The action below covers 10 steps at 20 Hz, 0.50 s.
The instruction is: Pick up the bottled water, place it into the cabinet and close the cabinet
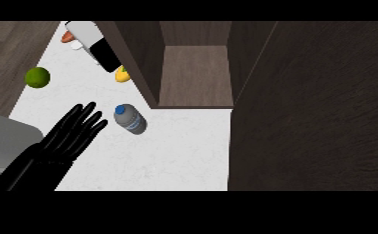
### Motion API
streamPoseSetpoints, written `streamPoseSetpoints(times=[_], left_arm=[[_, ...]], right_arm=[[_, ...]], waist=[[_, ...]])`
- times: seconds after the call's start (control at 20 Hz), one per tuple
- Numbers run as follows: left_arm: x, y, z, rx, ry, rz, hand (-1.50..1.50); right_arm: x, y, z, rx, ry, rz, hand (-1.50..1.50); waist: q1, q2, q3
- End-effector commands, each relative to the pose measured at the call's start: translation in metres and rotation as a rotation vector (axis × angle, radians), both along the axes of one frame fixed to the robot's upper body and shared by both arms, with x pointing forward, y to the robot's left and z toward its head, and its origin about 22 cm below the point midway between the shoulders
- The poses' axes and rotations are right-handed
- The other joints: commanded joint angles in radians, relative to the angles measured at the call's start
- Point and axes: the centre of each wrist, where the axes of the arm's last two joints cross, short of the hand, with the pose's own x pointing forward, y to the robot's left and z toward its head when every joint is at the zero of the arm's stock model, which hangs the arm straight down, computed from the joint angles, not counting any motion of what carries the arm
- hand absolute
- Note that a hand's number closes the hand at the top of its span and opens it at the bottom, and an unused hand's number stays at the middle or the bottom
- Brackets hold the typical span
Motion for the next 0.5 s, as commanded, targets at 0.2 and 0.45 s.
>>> streamPoseSetpoints(times=[0.2,0.45], left_arm=[[-0.004,0.016,-0.016,-0.005,-0.004,0.017,-1.50],[-0.002,0.023,-0.032,-0.001,-0.041,0.044,-1.50]], right_arm=[[-0.024,0.011,-0.020,0.001,-0.002,0.019,-1.50],[-0.007,-0.002,-0.035,-0.003,-0.013,0.003,-1.50]], waist=[[-0.003,-0.001,0.000],[0.000,0.000,0.000]])
